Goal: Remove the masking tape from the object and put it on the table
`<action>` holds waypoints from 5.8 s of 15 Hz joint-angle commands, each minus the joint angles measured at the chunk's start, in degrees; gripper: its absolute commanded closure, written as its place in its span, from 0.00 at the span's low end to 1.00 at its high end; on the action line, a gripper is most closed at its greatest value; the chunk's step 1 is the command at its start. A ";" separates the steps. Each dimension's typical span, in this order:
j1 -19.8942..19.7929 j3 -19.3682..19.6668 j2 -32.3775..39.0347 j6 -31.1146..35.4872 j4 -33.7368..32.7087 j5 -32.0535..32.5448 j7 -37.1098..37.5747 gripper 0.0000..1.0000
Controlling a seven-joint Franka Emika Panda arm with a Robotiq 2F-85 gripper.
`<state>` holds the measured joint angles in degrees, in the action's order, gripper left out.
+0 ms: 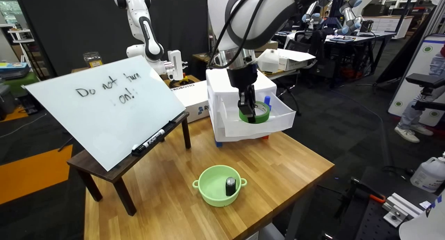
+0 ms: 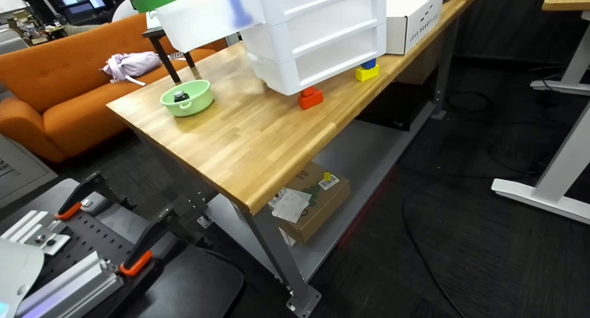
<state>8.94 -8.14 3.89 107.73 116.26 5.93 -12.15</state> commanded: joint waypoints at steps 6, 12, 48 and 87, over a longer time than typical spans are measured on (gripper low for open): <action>0.99 -1.10 -0.38 -1.00 0.49 3.53 1.32 0.96; 3.99 -3.54 1.42 -5.68 -1.58 9.06 4.64 0.96; 12.54 -8.30 11.42 -19.18 -14.71 17.06 8.53 0.96; -3.92 -1.66 13.49 -0.37 -5.23 -2.97 -5.33 0.96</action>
<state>6.95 -10.23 20.94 101.74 105.85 6.54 -15.05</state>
